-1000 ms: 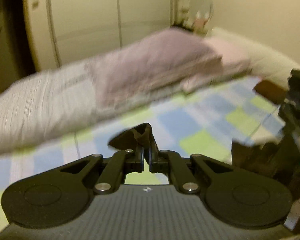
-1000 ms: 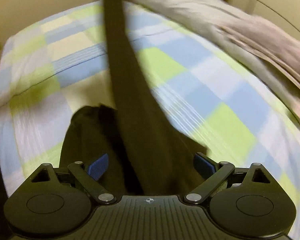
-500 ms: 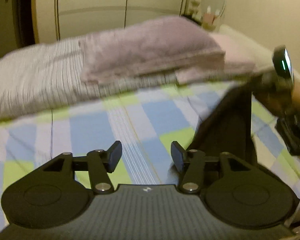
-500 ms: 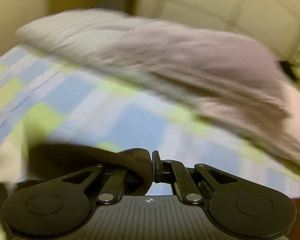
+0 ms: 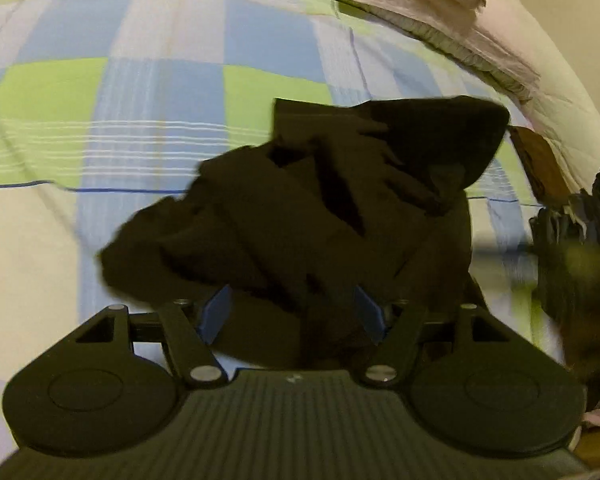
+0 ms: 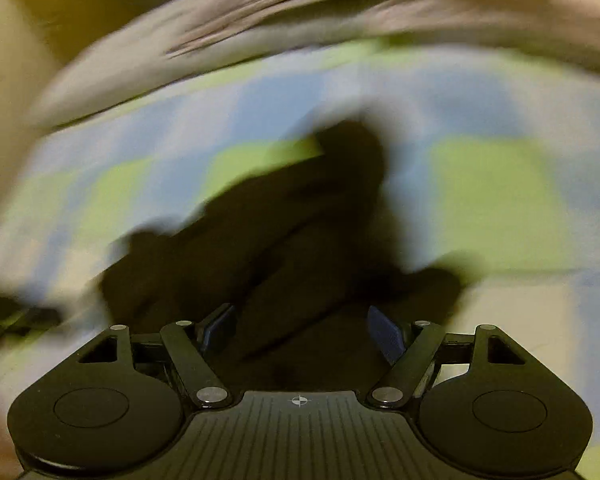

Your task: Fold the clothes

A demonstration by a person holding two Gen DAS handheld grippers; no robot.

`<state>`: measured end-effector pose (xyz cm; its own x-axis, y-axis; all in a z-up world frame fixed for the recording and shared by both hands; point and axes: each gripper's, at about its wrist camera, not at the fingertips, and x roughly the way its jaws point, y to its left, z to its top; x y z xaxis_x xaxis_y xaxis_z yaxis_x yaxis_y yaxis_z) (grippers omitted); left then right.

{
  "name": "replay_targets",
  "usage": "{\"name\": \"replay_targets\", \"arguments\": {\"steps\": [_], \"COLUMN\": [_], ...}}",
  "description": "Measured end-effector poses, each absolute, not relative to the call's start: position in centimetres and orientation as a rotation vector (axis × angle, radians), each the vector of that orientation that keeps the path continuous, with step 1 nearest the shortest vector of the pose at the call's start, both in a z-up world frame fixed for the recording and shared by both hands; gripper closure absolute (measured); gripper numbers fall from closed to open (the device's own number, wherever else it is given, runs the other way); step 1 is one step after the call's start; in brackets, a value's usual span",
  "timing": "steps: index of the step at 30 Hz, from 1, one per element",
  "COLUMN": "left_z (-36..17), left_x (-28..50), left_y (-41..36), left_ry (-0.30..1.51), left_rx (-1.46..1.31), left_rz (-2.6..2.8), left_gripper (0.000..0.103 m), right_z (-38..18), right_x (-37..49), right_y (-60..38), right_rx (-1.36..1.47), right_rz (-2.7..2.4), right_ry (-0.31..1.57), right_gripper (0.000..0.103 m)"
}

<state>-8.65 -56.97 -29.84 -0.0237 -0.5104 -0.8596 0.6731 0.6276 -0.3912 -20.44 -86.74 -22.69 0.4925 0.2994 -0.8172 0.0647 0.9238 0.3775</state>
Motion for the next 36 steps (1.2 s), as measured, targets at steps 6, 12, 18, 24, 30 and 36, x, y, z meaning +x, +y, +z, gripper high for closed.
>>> {"name": "replay_targets", "arguments": {"steps": [6, 12, 18, 24, 30, 36], "left_z": [-30.2, -28.0, -28.8, -31.7, -28.5, -27.2], "left_x": [-7.4, -6.8, -7.7, -7.3, -2.5, 2.6], "left_y": [-57.2, -53.2, -48.8, -47.7, -41.5, -33.9], "left_ry": [1.346, 1.379, 1.448, 1.463, 1.303, 1.263], "left_rx": [0.144, 0.128, 0.211, 0.277, 0.183, 0.161], "left_rz": [-0.916, -0.834, -0.81, -0.93, -0.861, -0.784], "left_gripper": [0.039, 0.038, 0.038, 0.1, 0.101, 0.101], "right_z": [-27.1, -23.2, -20.8, -21.3, -18.1, -18.5], "right_x": [-23.2, -25.2, -26.9, -25.9, -24.8, -15.5], "right_y": [-78.0, -68.7, -58.3, -58.1, -62.5, -67.3], "right_rx": [0.208, 0.206, 0.105, 0.076, 0.051, -0.063], "right_rz": [0.427, 0.631, 0.885, 0.847, 0.689, 0.48], "right_ry": [1.171, 1.103, 1.055, 1.089, 1.067, 0.997], "right_gripper": [0.093, 0.093, 0.093, 0.088, 0.024, 0.024]}}
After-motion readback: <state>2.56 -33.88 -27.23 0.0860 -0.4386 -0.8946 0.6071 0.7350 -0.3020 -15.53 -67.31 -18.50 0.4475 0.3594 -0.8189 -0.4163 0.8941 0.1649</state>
